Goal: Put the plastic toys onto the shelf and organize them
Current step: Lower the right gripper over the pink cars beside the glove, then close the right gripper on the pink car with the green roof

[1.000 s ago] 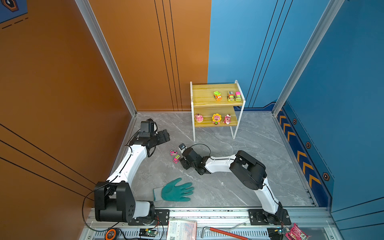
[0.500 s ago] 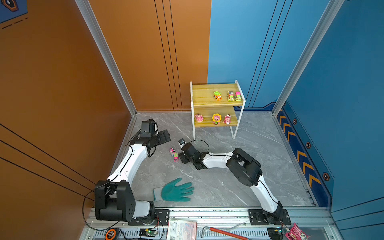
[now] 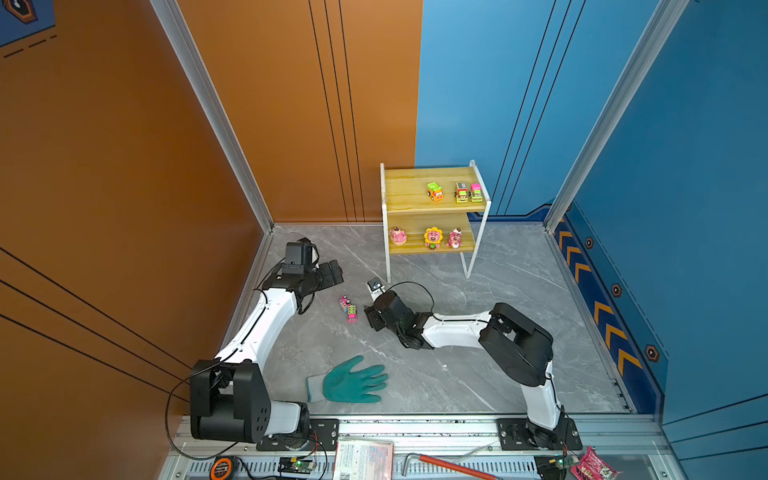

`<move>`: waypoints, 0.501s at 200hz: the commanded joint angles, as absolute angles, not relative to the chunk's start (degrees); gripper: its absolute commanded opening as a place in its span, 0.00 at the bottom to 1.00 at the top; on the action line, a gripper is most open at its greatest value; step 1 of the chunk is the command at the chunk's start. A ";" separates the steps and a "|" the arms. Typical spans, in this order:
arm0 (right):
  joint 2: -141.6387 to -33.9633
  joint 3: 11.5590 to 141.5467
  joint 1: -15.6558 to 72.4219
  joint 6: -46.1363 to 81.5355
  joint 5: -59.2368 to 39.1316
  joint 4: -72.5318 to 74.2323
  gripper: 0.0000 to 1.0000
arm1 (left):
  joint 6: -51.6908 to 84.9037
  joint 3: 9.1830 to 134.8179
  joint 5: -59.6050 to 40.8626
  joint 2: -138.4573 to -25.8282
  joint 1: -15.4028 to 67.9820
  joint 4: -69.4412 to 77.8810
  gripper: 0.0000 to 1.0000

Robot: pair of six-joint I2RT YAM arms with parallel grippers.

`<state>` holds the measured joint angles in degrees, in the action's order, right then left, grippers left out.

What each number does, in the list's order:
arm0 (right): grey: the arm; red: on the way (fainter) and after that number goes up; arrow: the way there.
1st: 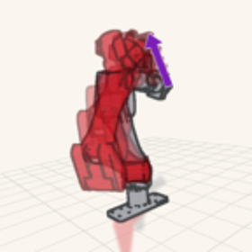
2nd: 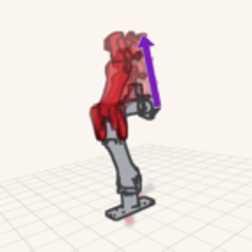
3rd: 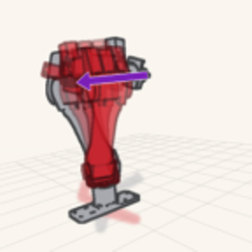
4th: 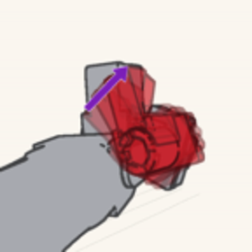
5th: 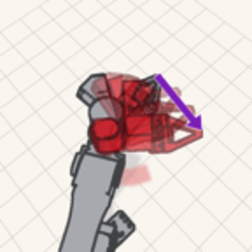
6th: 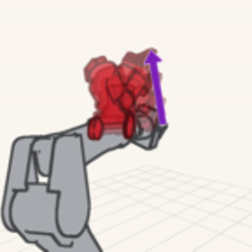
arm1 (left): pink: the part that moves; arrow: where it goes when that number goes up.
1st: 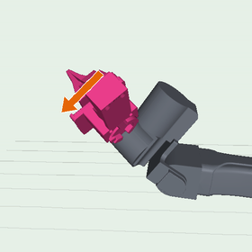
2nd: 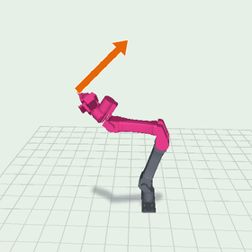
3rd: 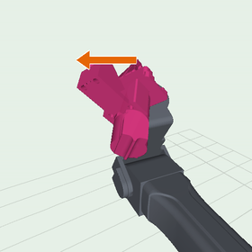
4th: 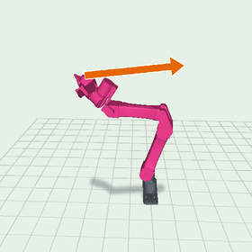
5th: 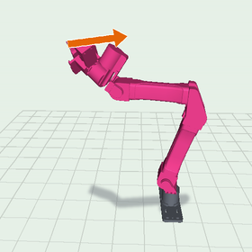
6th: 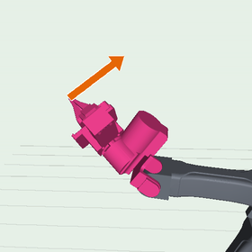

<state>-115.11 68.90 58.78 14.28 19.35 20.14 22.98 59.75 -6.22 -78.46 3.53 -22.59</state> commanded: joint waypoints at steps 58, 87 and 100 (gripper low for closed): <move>-121.59 76.73 67.30 23.91 35.95 19.66 0.69 | 21.88 61.00 -5.03 -78.22 5.00 -23.85 0.95; -124.78 79.54 67.59 25.10 36.19 18.46 0.69 | 21.88 60.99 -5.15 -78.00 5.19 -23.81 0.95; -125.91 80.28 67.36 25.53 36.22 17.84 0.69 | 21.88 60.92 -5.04 -77.90 5.27 -23.81 0.95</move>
